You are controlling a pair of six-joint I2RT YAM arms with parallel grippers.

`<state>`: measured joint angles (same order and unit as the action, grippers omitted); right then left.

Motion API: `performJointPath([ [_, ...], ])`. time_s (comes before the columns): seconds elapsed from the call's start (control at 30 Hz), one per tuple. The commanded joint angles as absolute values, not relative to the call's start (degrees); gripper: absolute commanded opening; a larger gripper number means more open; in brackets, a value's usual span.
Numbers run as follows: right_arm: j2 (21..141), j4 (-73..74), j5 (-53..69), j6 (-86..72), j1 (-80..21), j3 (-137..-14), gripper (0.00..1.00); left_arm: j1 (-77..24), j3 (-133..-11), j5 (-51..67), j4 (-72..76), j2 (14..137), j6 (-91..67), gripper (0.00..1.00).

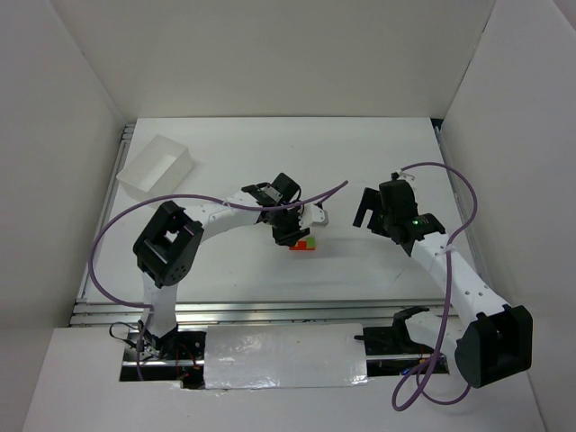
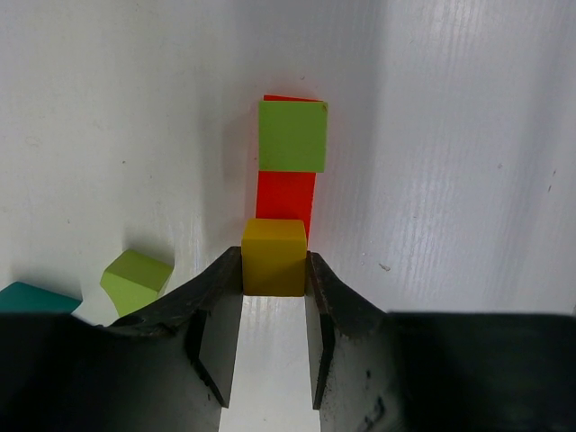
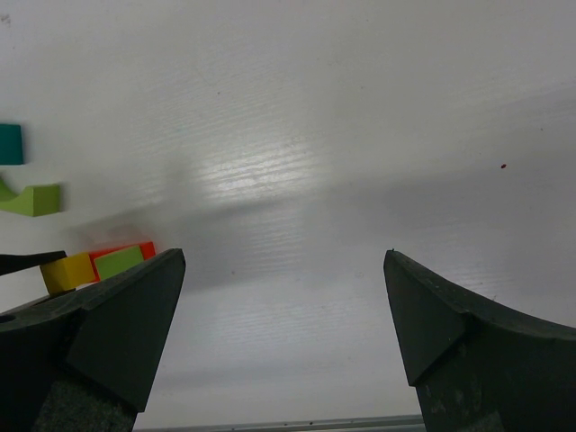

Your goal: Build the wood block tower

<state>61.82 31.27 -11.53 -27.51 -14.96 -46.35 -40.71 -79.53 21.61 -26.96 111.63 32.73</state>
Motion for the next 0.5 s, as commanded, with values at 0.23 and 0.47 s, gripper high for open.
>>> performJointPath([
  [0.23, 61.1, 29.3, -12.0, -27.0, -14.7, -46.4, 1.00, -41.0, -81.3, 21.9, -27.0, 113.3, 33.0, 0.45],
  [0.47, 60.9, 29.3, -12.0, -27.0, -14.8, -46.4, 1.00, -41.0, -81.2, 22.4, -26.7, 113.1, 33.0, 0.47],
])
